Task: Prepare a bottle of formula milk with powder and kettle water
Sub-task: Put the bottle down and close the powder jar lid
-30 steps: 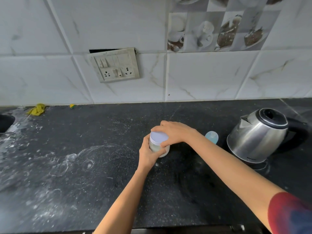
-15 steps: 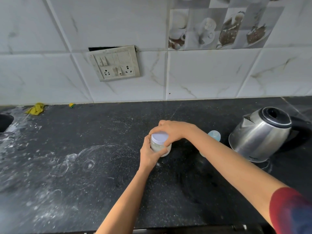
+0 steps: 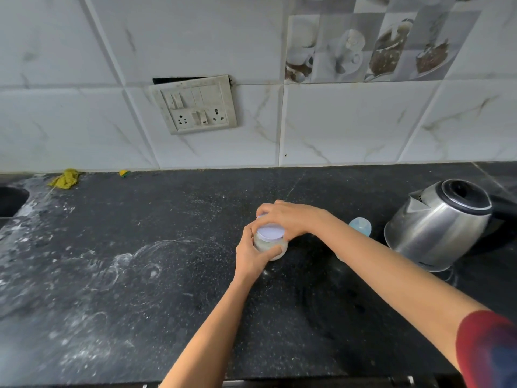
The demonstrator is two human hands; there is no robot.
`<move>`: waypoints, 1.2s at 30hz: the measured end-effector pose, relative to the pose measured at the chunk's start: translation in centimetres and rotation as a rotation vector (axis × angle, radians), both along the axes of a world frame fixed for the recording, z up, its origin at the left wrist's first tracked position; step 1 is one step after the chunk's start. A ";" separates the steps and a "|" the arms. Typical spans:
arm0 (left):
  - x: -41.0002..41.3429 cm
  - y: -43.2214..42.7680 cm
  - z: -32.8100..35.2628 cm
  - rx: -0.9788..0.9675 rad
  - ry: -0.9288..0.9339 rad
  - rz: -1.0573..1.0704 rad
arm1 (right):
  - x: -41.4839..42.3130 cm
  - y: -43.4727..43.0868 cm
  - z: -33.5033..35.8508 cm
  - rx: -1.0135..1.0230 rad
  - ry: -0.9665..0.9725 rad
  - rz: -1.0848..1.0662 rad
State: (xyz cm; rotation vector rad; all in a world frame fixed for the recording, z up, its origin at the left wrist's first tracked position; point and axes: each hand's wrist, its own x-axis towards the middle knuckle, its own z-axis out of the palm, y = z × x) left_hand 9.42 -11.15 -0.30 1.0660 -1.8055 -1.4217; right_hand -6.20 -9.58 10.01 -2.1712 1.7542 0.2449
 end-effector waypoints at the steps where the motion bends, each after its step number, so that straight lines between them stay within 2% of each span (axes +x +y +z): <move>1: 0.0 0.0 0.0 0.010 0.005 0.006 | 0.2 -0.1 0.1 -0.014 0.028 -0.035; 5: -0.1 0.2 0.0 0.044 0.026 0.017 | 1.5 0.0 -0.3 -0.106 0.105 -0.216; 9: -0.1 0.1 0.1 0.056 0.032 0.016 | 2.0 0.0 -0.6 -0.158 0.110 -0.305; 13: -0.1 0.2 0.0 0.044 0.024 0.006 | 3.2 -0.1 -1.5 -0.150 0.128 -0.509; 15: 0.0 0.2 -0.1 0.030 0.024 0.008 | 3.6 -0.4 -1.1 -0.099 0.184 -0.544; 18: 0.0 0.1 -0.2 0.023 0.029 0.009 | 2.0 -0.6 0.8 0.071 0.156 -0.464; 20: 0.0 0.0 -0.1 0.019 0.029 0.014 | 0.6 -0.6 2.2 0.168 0.039 -0.287; 22: 0.0 0.1 -0.2 0.015 0.019 0.014 | -0.1 -0.4 2.4 0.213 0.004 -0.120; 24: -0.1 0.1 -0.2 0.022 0.020 0.018 | 0.4 0.0 2.1 0.148 0.021 -0.154; 26: -0.1 0.2 -0.1 0.031 0.023 0.018 | 1.0 0.6 1.6 0.063 0.039 -0.319; 28: 0.0 0.2 -0.1 0.026 0.025 0.020 | 0.9 0.9 1.5 0.075 0.072 -0.431; 30: 0.0 0.2 -0.2 0.023 0.025 0.024 | 0.0 0.7 1.7 0.051 0.104 -0.373; 33: 0.0 0.1 -0.3 0.018 0.010 0.019 | -0.7 0.3 1.9 0.075 0.048 -0.112; 36: -0.1 0.1 -0.3 0.029 0.016 0.019 | 0.1 0.4 1.3 -0.002 0.082 -0.108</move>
